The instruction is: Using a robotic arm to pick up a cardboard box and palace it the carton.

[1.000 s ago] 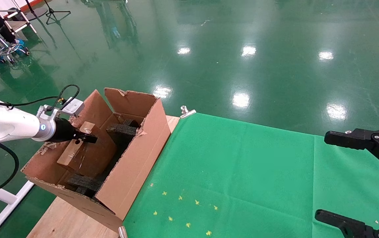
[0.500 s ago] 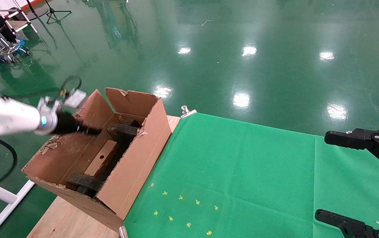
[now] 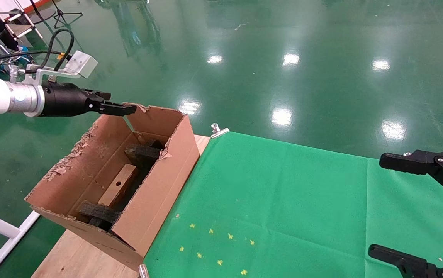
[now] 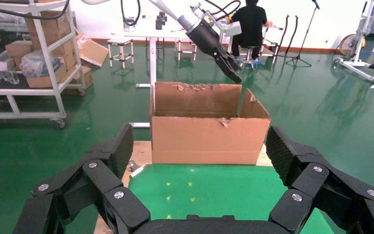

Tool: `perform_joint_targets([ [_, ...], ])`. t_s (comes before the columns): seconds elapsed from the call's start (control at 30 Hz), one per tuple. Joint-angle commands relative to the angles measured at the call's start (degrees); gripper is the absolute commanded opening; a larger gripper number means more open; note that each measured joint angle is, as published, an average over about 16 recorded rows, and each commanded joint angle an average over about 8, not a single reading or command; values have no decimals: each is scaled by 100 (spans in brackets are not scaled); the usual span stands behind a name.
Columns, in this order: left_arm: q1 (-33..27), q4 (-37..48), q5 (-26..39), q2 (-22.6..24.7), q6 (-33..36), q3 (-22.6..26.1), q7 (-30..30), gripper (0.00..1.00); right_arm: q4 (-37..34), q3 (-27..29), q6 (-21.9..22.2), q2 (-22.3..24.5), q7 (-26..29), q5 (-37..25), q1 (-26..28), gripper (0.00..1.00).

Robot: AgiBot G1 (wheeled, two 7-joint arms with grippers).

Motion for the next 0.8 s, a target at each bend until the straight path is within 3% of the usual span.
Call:
perform_joint_targets([
  [0.03,-18,-69,-24,-31,75,-11,-7,100,0,0,1,0,0,0,0,100],
  [0.3,128,-118,-146,1,16,-38,38,100,-1,-1,0,0,-1,1,1,100],
  [0.8,1157,-1533,-1579,-167,584,-438,337,100,-3,-5,0,1,-3,4,3,100],
])
